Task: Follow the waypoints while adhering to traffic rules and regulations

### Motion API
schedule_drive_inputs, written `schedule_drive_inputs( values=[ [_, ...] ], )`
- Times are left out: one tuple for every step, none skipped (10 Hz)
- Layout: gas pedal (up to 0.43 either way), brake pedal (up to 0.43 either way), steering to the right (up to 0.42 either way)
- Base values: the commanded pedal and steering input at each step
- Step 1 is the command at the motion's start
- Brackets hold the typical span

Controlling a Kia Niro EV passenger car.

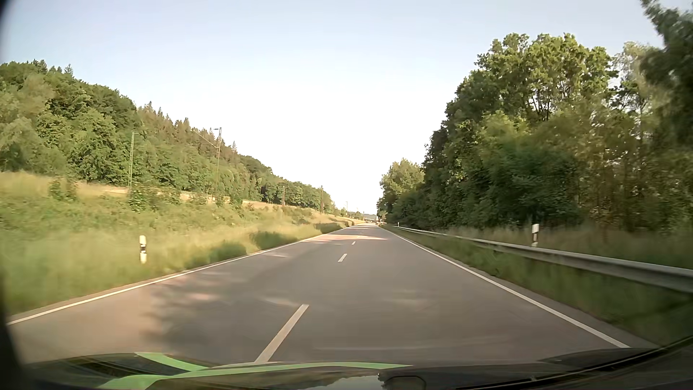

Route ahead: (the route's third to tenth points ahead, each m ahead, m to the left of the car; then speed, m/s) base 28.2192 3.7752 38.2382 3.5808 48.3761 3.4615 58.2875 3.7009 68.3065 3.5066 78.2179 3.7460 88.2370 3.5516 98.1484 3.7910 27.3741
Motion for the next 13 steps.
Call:
schedule_drive_inputs(
  values=[
    [0.000, 0.000, 0.002],
    [0.000, 0.000, 0.002],
    [0.000, 0.000, 0.002],
    [0.000, 0.000, 0.001],
    [0.000, 0.000, 0.000],
    [0.000, 0.000, 0.000],
    [0.000, 0.000, 0.000],
    [0.008, 0.000, 0.001],
    [0.028, 0.000, 0.001],
    [0.047, 0.000, 0.001],
    [0.079, 0.000, 0.001],
    [0.079, 0.000, 0.001],
    [0.079, 0.000, 0.001]
  ],
)
